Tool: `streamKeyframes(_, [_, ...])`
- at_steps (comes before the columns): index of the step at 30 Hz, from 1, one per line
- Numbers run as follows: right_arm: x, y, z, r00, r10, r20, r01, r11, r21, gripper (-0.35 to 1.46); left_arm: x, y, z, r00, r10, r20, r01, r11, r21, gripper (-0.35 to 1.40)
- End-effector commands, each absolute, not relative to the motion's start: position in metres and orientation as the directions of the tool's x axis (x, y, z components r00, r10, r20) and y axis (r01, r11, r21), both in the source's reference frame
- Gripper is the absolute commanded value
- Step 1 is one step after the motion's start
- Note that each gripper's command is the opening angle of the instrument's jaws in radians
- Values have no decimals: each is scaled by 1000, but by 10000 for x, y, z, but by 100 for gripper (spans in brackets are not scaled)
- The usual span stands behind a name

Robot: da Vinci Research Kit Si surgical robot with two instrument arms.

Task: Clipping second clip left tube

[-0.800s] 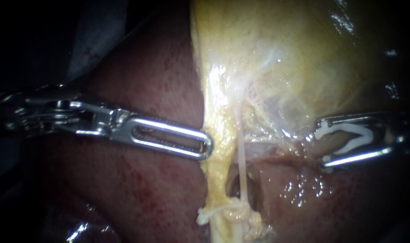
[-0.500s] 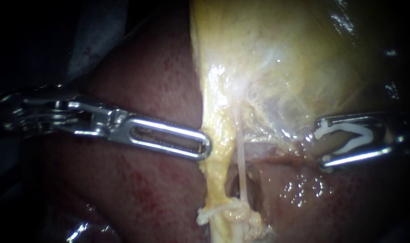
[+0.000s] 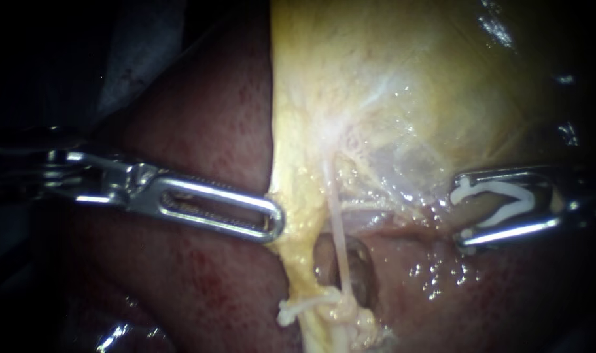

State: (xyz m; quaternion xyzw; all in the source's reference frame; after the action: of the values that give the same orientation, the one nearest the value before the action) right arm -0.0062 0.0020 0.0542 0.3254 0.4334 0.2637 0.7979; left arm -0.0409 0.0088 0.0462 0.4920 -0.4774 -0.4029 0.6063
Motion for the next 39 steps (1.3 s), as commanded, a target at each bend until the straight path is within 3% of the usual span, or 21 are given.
streamKeyframes(1, [-59, 18, 543, 488, 701, -520, -133, 648, 750, 53, -409, 89, 462, 218, -959, 183, 18, 191, 981, -35])
streamKeyframes(26, [45, -53, 596, 522, 674, -522, -23, 623, 782, 51, -411, 89, 463, 215, -959, 184, 22, 193, 981, -35])
streamKeyframes(39, [65, -68, 629, 534, 674, -511, -8, 608, 794, 49, -412, 88, 462, 215, -959, 184, 22, 193, 981, -35])
